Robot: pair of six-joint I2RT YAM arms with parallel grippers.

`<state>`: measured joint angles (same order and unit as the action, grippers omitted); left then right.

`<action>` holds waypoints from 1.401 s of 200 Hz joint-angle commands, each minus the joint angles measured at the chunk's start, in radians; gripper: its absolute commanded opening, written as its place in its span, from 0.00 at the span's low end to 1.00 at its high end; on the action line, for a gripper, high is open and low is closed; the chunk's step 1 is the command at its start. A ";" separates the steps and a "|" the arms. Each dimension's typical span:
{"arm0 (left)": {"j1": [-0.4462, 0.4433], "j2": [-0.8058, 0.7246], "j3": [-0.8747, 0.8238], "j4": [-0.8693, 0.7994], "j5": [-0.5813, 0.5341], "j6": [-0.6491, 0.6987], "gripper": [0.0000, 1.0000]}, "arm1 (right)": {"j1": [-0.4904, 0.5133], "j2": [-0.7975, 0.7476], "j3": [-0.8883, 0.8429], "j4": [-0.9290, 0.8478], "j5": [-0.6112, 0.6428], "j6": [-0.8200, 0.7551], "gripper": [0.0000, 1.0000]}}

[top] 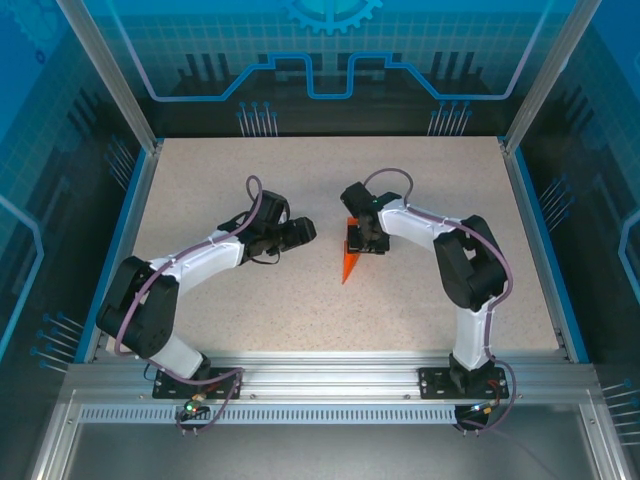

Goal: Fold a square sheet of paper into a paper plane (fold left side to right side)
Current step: Pick up the paper plane at the center of the table, then place the paper plane at the center of the table.

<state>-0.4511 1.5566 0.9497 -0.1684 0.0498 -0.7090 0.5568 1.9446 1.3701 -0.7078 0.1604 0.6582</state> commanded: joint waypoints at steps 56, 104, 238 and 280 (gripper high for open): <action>0.011 -0.056 0.006 -0.017 -0.048 0.011 0.78 | 0.025 -0.207 -0.019 0.029 -0.128 -0.022 0.04; 0.015 -0.114 0.008 -0.051 -0.107 0.041 0.79 | 0.021 -0.311 -0.130 0.213 -0.388 -0.016 0.00; 0.017 -0.173 -0.002 -0.083 -0.148 0.052 0.82 | -0.137 -0.275 -0.475 0.428 -0.419 -0.073 0.00; 0.017 -0.166 0.000 -0.082 -0.142 0.049 0.83 | -0.143 -0.281 -0.472 0.408 -0.410 -0.086 0.06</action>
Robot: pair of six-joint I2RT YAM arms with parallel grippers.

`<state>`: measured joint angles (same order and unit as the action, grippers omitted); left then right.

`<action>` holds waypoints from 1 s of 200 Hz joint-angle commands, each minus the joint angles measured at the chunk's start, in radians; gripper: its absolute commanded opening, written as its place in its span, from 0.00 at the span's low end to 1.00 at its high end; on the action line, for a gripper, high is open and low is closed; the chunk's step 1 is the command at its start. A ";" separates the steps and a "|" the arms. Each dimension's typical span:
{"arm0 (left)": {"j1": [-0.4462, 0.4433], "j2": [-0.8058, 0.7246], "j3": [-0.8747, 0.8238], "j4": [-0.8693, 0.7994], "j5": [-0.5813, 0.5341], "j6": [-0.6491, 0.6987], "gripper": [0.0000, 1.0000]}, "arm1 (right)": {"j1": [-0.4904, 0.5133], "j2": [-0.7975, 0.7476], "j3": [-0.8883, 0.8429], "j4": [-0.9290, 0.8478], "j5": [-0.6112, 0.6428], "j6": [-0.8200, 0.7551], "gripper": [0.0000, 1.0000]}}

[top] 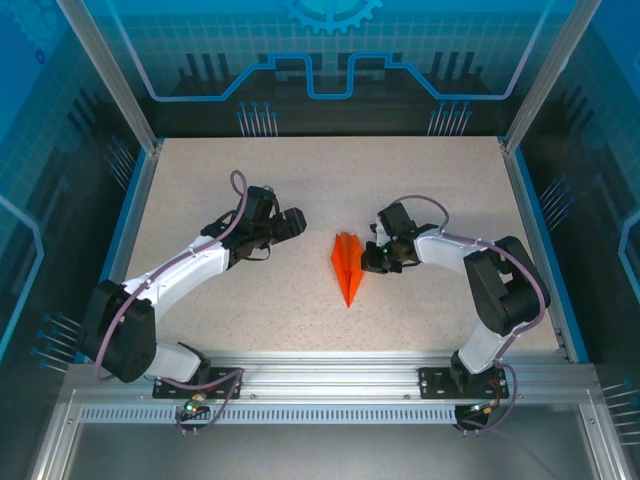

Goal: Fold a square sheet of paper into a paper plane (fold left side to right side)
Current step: Place the paper plane at the center of the table, then pick up the paper plane at the center of the table.

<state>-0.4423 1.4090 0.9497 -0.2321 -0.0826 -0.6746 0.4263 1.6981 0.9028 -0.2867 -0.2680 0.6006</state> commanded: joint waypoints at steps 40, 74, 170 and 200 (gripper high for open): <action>0.009 -0.032 0.001 -0.018 -0.011 0.023 0.83 | -0.009 -0.109 0.038 -0.101 0.064 -0.061 0.26; 0.009 -0.044 0.006 -0.018 -0.015 0.036 0.88 | 0.028 -0.172 0.111 -0.264 0.116 -0.104 0.39; 0.011 -0.065 0.003 -0.033 -0.037 0.049 0.93 | 0.186 0.017 0.254 -0.419 0.125 -0.022 0.48; 0.010 -0.074 0.003 -0.045 -0.048 0.055 0.94 | 0.205 0.082 0.285 -0.425 0.118 -0.024 0.48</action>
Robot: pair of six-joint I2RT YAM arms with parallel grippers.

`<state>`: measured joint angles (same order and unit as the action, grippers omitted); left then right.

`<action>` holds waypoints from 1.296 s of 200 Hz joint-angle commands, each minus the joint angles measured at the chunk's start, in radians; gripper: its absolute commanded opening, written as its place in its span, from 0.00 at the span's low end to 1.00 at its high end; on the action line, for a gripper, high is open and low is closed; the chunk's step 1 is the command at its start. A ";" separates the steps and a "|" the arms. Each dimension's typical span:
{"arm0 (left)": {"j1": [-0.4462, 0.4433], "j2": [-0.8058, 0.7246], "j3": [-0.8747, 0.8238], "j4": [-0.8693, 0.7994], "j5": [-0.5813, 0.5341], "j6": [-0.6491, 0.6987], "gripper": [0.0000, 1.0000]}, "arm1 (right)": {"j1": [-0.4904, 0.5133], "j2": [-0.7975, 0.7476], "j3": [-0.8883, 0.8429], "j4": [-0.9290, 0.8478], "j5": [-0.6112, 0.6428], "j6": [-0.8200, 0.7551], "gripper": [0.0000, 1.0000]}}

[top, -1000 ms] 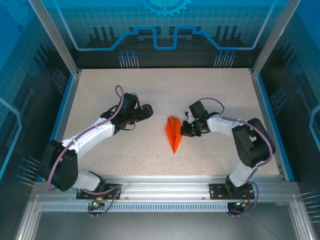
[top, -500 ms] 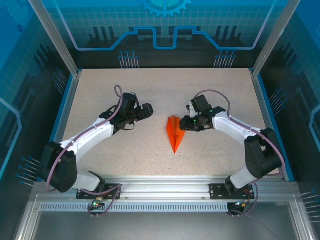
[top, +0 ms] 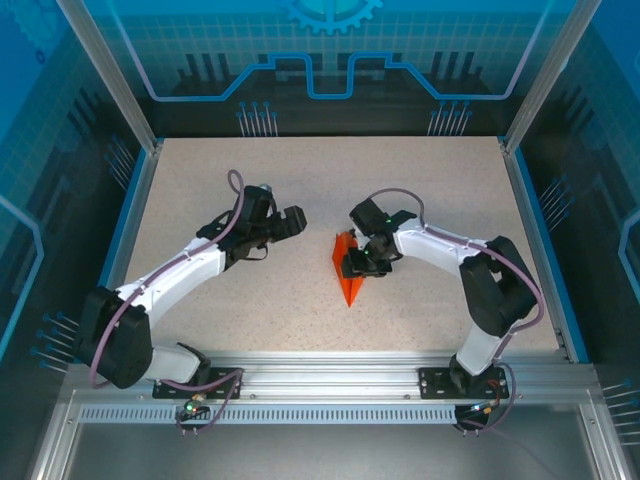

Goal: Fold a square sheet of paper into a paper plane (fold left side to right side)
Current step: Pick up the paper plane at the center of the table.

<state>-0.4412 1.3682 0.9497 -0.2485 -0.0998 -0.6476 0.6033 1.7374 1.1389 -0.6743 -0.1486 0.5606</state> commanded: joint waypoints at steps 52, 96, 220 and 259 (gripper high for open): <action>0.009 -0.037 0.004 -0.032 -0.034 0.026 0.94 | 0.046 0.130 0.106 -0.049 0.025 0.009 0.42; 0.012 -0.047 0.019 -0.051 -0.044 0.039 0.95 | 0.049 0.160 0.127 -0.058 0.056 0.009 0.21; 0.012 -0.092 0.019 -0.070 -0.004 0.120 0.99 | -0.140 0.223 0.450 -0.235 0.104 -0.096 0.00; 0.012 -0.103 0.006 -0.092 0.008 0.126 0.99 | -0.206 0.347 0.627 -0.296 0.133 -0.127 0.00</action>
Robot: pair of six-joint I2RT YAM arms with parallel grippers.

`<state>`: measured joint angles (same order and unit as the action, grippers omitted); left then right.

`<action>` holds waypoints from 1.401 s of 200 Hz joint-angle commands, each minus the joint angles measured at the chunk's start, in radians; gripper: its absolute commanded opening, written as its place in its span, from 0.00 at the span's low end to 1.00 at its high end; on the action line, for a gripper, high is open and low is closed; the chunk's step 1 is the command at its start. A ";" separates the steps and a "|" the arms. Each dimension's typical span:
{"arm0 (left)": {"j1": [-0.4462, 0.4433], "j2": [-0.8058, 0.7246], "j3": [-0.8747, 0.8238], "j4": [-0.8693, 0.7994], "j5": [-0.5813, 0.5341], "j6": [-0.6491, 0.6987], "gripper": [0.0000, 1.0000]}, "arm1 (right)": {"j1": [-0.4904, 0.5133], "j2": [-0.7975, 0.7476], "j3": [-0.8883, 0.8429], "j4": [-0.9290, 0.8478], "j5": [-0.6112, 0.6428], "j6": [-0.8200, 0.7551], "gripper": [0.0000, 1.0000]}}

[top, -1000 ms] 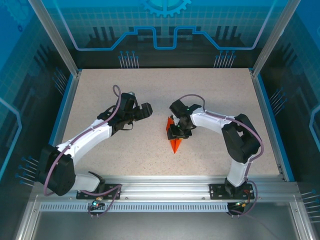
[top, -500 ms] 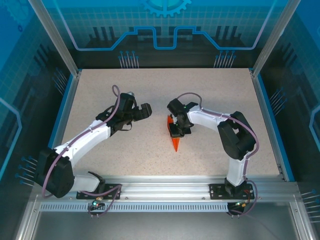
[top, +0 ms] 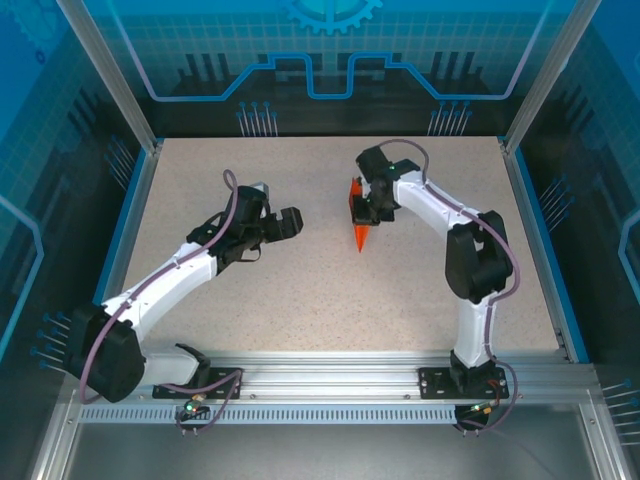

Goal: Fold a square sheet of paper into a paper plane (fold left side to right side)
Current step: Pick up the paper plane at the center of the table, then place the paper plane at the top-center of the table.

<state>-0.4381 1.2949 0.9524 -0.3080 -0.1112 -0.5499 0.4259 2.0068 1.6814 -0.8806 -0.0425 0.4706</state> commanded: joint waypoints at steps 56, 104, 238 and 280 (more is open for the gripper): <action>0.010 -0.023 -0.003 -0.034 0.028 0.031 0.99 | -0.070 0.231 0.243 -0.131 0.056 -0.042 0.00; 0.009 -0.002 0.011 -0.037 0.040 0.033 0.99 | -0.071 0.314 0.317 -0.155 0.068 -0.065 0.01; 0.010 0.015 0.041 -0.048 0.053 0.034 0.99 | -0.054 0.229 0.284 -0.183 0.081 -0.081 0.26; 0.020 0.009 0.053 -0.041 0.071 0.027 0.99 | -0.055 0.099 0.189 -0.170 0.092 -0.086 0.39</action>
<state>-0.4351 1.3037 0.9680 -0.3401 -0.0700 -0.5396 0.3634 2.2169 1.9141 -1.0317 0.0315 0.3958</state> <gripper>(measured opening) 0.986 0.363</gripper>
